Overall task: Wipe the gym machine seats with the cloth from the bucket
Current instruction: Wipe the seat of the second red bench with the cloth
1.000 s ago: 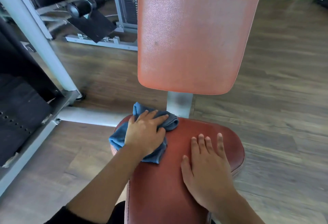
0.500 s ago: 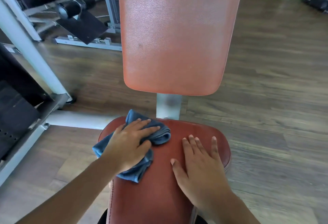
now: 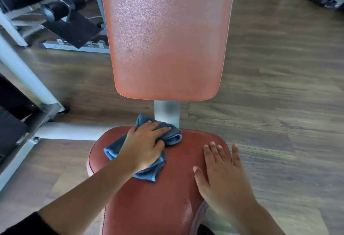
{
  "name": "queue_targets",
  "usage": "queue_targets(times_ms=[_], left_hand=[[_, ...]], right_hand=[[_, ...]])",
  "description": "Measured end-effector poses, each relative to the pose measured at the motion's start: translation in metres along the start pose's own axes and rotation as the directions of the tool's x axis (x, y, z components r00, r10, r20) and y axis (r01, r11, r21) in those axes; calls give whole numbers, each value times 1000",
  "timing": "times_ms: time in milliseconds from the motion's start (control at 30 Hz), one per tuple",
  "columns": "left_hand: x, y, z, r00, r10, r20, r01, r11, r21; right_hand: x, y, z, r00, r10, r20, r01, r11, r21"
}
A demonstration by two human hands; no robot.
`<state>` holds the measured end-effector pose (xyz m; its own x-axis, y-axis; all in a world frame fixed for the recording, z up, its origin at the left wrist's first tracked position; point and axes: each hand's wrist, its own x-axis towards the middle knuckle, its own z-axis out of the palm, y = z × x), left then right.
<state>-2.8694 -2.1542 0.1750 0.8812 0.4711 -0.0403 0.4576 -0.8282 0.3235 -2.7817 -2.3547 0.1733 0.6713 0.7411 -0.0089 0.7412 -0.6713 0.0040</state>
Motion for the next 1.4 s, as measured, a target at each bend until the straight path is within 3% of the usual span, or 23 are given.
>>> queue_targets(times_ms=[67,233,333,433,600,767,900,1000,1100,1200,1333,1400], left_hand=[[13,22,3,999,-31,20,30,999,40],[-5,37,4,968,199,153,-197,980,-30],[4,22,4,989,112,100,-111,994,-16],[27,47,12,996,63,67,-65,997,33],[12,51,12,948,277,155,-272,961,-51],[34,40,18,991,116,65,-116,993,-8],[21,67,21,968,226,108,-222,974,-51],[-6,31,8,947,304,105,-291,949,-122],[-1,-8,2,981,194,-16,-194,971,-136],[9,10,3,998,60,-35,-63,992,-105],[-20,4,2,985,173,-28,-175,974,-144],[-33,-32,-4,987,114,-114,-132,977,-167]], right_hand=[[2,-1,0,1000,-3,3,3,1000,23],[1,5,-6,996,-6,88,-1,997,79],[1,11,-12,998,-50,47,46,996,81],[-1,16,-21,994,-52,97,42,994,102],[-6,24,-11,994,-19,108,11,997,82],[-7,21,-20,991,-71,116,59,992,110],[-4,23,-24,993,-63,100,54,995,84],[-6,24,-26,986,-73,149,53,990,133],[-4,21,-29,983,-74,169,55,992,115],[3,11,-33,983,-75,166,54,990,128],[21,-11,-30,983,-115,145,94,985,145],[29,-21,-25,980,-149,134,126,978,167]])
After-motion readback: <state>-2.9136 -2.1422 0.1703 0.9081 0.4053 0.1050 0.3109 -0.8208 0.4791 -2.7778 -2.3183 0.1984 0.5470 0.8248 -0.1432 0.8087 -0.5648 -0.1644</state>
